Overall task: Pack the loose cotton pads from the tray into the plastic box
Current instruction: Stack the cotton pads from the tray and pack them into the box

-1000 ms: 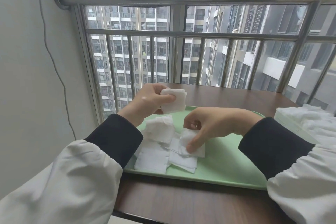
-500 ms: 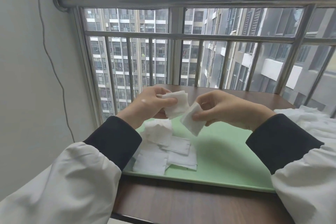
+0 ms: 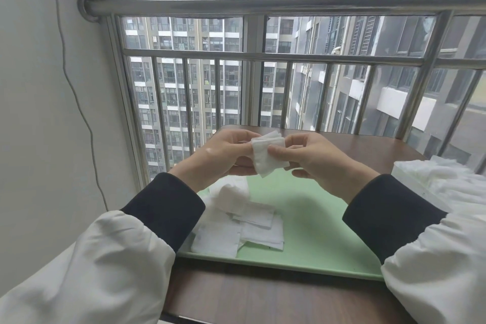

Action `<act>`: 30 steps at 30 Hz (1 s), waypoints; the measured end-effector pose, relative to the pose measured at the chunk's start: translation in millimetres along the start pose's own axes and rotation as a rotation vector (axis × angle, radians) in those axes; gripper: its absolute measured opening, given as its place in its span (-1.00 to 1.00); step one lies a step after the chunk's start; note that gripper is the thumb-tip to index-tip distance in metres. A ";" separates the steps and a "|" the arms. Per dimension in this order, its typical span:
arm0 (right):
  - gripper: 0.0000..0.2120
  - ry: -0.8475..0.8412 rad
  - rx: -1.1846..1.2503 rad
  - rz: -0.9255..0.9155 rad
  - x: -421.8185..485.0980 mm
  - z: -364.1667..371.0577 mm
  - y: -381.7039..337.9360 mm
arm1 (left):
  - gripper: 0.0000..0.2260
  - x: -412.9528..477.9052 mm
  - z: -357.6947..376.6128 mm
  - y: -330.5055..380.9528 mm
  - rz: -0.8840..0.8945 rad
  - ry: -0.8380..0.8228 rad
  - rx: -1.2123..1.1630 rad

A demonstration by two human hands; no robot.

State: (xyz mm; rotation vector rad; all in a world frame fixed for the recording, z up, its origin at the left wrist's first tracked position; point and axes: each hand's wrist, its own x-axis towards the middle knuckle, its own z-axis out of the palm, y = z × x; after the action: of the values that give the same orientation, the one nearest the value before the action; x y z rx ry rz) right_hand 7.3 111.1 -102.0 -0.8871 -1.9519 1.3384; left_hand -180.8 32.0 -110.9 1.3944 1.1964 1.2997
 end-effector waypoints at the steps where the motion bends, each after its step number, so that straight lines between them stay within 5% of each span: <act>1: -0.77 0.015 -0.016 -0.009 0.0 -0.3 0.0 | -0.81 -0.8 0.5 1.2 -0.004 -0.014 -0.003; 11: -0.62 0.212 -0.191 -0.237 -13.9 -0.8 -8.5 | -0.72 -6.6 11.7 34.7 -0.013 0.024 0.004; 18: -0.65 0.165 -0.119 -0.361 -51.3 -26.8 -31.8 | -0.80 -22.6 42.8 62.8 0.133 -0.007 0.251; 25: -0.74 0.037 -0.218 -0.212 -95.7 -91.7 -48.7 | -0.81 -19.9 104.6 70.1 0.163 0.040 0.273; 30: -0.82 0.118 -0.327 -0.178 -140.1 -166.1 -56.1 | -0.85 -9.5 165.2 69.2 0.199 0.004 0.435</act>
State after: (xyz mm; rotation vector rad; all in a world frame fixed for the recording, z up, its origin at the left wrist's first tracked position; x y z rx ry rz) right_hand 210.0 74.2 -12.9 -0.8938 -2.1339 0.8610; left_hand -10.2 14.0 -58.7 1.8612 1.4298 1.2186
